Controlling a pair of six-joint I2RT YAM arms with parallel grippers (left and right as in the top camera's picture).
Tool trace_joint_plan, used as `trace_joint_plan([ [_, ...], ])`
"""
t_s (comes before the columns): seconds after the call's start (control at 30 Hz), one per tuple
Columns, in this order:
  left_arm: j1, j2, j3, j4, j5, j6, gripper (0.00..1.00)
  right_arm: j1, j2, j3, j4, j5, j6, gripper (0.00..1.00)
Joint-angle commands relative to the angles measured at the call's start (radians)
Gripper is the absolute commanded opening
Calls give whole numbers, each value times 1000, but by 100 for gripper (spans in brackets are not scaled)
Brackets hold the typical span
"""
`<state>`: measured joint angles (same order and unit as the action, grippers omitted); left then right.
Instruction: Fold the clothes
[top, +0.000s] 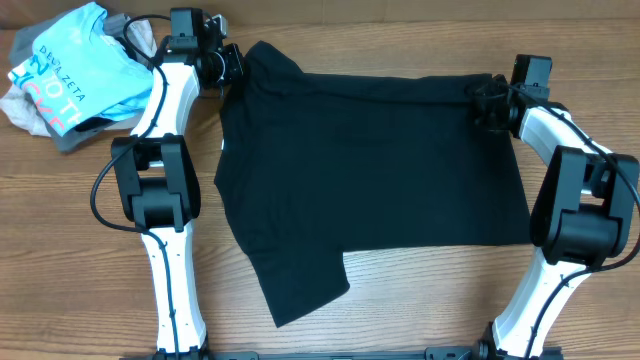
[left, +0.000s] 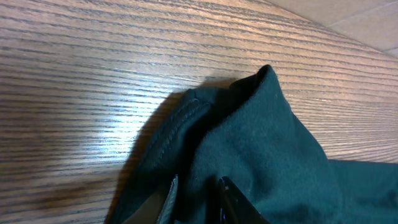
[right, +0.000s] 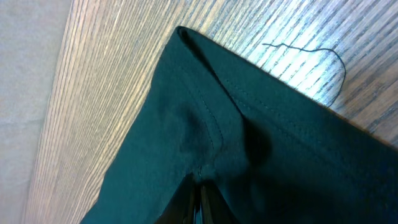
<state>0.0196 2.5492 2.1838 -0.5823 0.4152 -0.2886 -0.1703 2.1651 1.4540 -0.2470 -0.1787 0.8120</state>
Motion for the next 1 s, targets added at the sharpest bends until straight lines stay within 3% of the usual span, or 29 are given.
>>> trace_joint_plan([
  [0.0, -7, 8, 29, 4, 3, -14, 25, -5, 8, 20, 7, 14, 3, 4],
  [0.37, -7, 8, 34, 7, -4, -14, 4, -5, 8, 20, 0, 14, -1, 4],
  [0.63, -7, 7, 77, -52, -19, -10, 4, -8, 8, 21, 8, 14, -80, 4],
  [0.97, -7, 7, 301, -318, -109, 24, 4, -85, 8, 80, -20, -124, -114, 4],
])
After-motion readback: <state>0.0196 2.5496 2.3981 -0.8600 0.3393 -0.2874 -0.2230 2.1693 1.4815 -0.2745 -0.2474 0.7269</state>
